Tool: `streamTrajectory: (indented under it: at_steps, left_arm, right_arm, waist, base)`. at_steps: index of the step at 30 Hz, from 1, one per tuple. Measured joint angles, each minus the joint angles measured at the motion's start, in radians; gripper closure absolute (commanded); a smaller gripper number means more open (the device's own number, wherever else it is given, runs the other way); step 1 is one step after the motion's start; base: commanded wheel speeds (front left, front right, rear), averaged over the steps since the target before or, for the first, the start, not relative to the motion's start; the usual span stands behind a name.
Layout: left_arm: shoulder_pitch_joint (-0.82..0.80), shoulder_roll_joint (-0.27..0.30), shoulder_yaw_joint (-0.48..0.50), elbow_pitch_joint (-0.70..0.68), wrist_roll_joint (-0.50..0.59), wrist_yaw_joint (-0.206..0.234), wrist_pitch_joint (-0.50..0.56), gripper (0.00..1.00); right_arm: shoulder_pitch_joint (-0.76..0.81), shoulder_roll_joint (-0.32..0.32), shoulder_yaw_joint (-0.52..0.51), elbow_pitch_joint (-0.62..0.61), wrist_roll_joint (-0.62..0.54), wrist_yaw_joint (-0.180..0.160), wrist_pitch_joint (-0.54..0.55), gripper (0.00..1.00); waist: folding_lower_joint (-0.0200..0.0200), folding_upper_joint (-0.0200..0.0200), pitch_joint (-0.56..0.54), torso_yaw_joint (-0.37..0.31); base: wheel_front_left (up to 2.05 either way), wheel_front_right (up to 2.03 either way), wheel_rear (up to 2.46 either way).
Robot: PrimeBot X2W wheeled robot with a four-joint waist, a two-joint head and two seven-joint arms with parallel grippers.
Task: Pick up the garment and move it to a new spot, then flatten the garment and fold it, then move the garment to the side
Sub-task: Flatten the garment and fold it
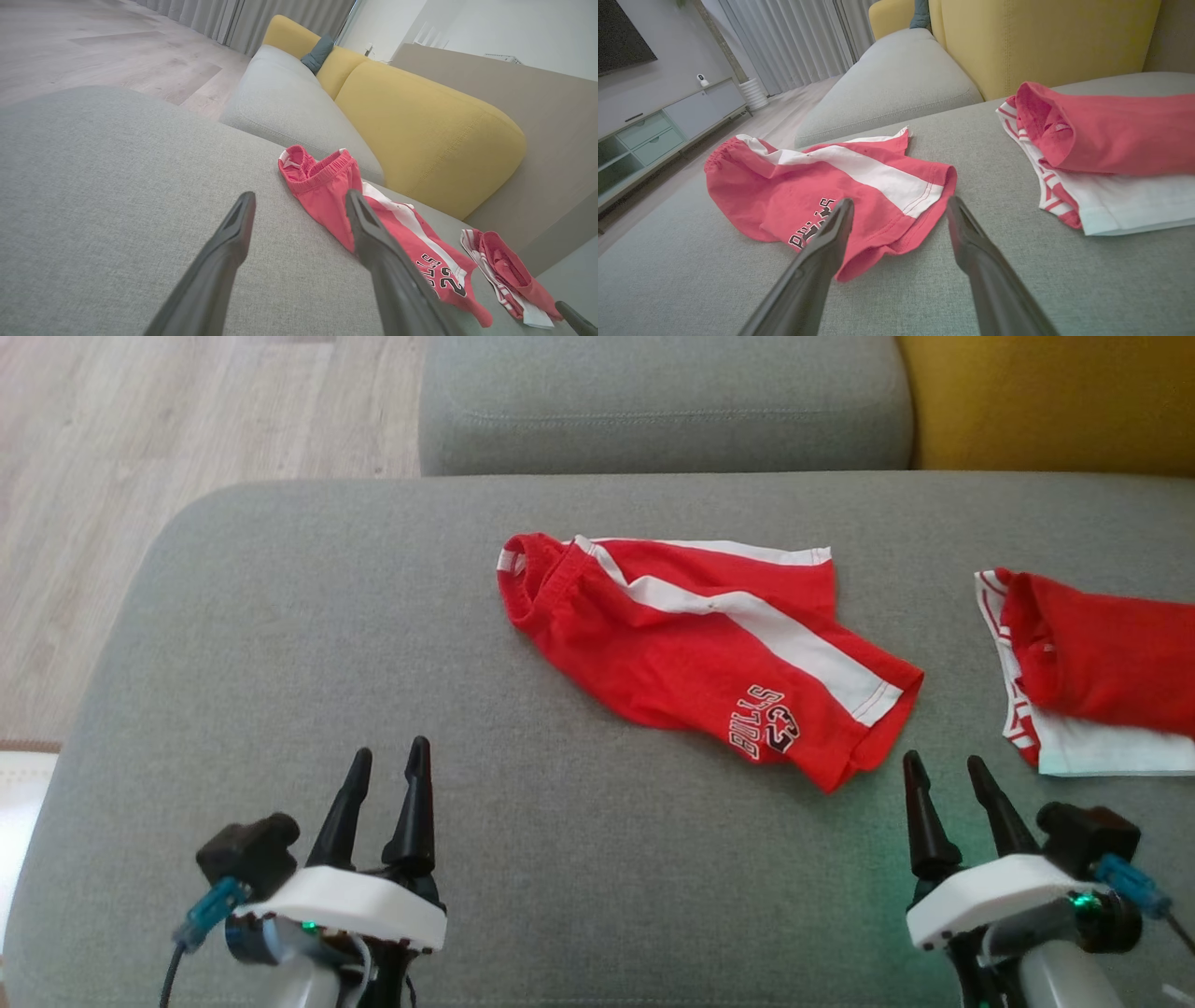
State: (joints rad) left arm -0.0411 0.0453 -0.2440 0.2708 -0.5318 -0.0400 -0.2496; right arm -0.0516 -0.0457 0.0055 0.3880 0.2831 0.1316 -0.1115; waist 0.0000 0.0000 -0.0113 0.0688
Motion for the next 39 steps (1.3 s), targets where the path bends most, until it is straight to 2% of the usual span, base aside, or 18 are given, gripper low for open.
streamTrajectory:
  at_steps: [5, 11, 17, 26, 39]
  left_arm:
    - [-0.004, 0.000, -0.013, 0.007, 0.000, -0.002, 0.000, 0.00]
    - [-0.014, 0.000, -0.035, 0.023, 0.003, -0.004, 0.000, 0.00]
    - [-0.055, 0.000, -0.044, 0.026, 0.003, -0.004, 0.000, 0.00]
    - [-0.077, 0.000, -0.064, 0.040, 0.000, -0.004, 0.000, 0.00]
    - [-0.112, 0.000, -0.071, 0.041, -0.008, -0.002, 0.000, 0.00]
  right_arm:
    - [-0.020, 0.000, -0.025, 0.013, 0.094, 0.000, 0.046, 0.00]
    - [-0.123, 0.000, -0.057, 0.083, 0.211, 0.000, 0.101, 0.00]
    - [-0.207, -0.001, -0.091, 0.165, 0.265, 0.000, 0.144, 0.00]
    - [-0.280, -0.001, -0.136, 0.307, 0.294, 0.000, 0.165, 0.00]
    - [-0.366, -0.003, -0.174, 0.369, 0.287, 0.000, 0.155, 0.00]
  waist:
    - [0.0000, 0.0000, 0.021, 0.021]
    - [0.0000, 0.0000, 0.065, 0.055]
    - [0.0000, 0.0000, 0.108, 0.090]
    - [0.0000, 0.0000, 0.154, 0.134]
    - [0.0000, 0.0000, 0.196, 0.139]
  base:
    - [0.00, 0.00, 0.00]
    - [0.00, 0.00, 0.00]
    - [0.00, 0.00, 0.00]
    - [0.00, 0.00, 0.00]
    - [0.00, 0.00, 0.00]
